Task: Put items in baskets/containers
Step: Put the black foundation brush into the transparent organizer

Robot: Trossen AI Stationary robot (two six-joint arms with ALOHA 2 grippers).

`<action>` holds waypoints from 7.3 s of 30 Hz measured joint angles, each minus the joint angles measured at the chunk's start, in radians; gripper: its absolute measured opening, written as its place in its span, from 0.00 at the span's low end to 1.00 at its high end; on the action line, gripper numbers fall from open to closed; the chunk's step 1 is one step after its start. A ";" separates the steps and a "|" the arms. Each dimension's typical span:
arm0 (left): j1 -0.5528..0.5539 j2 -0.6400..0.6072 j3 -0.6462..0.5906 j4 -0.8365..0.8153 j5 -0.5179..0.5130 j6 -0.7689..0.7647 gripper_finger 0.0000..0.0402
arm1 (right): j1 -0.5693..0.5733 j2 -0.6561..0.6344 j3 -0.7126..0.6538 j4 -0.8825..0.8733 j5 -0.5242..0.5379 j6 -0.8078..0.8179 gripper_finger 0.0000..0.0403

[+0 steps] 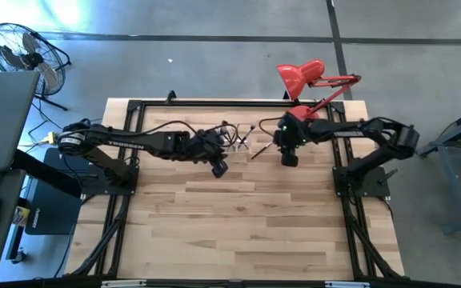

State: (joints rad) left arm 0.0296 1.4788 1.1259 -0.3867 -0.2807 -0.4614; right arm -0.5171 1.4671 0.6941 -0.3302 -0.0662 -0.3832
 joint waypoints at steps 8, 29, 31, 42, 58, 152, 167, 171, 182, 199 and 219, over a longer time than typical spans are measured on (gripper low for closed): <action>0.002 0.000 0.000 -0.068 0.001 -0.042 0.25 | -0.001 0.124 0.117 -0.042 0.076 -0.215 0.33; 0.003 0.000 0.000 -0.086 -0.006 0.105 0.25 | 0.004 0.329 0.222 -0.198 -0.016 -0.217 0.07; 0.003 0.000 0.000 -0.086 -0.025 0.141 0.25 | 0.034 0.328 0.215 -0.194 -0.004 -0.170 0.03; -0.007 0.000 0.000 -0.047 -0.037 0.132 0.25 | 0.250 0.297 0.204 -0.241 0.114 -0.083 0.03; -0.180 0.219 0.023 0.042 -0.024 0.081 0.25 | 0.447 0.252 0.218 -0.198 -0.038 0.093 0.01; -0.193 0.481 0.336 -0.331 0.085 0.179 0.08 | 0.538 0.199 0.341 -0.124 -0.007 0.245 0.01; -0.193 0.482 0.336 -0.346 0.093 0.171 0.02 | 0.529 0.199 0.342 -0.151 -0.026 0.299 0.27; -0.193 0.483 0.336 -0.363 0.091 0.164 0.01 | 0.517 0.199 0.346 -0.200 -0.026 0.304 0.35; -0.193 0.427 0.266 -0.345 0.010 0.087 0.01 | 0.452 0.172 0.266 -0.318 -0.080 0.374 0.47; -0.168 0.362 0.181 -0.068 0.140 0.293 0.01 | 0.435 0.137 0.306 -0.170 0.053 0.491 0.37; -0.133 0.364 0.198 -0.255 0.209 0.444 0.01 | 0.250 0.197 0.502 -0.358 0.033 0.489 0.27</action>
State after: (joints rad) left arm -0.1039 1.8427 1.3240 -0.6413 -0.0716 -0.0170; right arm -0.2673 1.6643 1.1961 -0.6883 -0.0329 0.1060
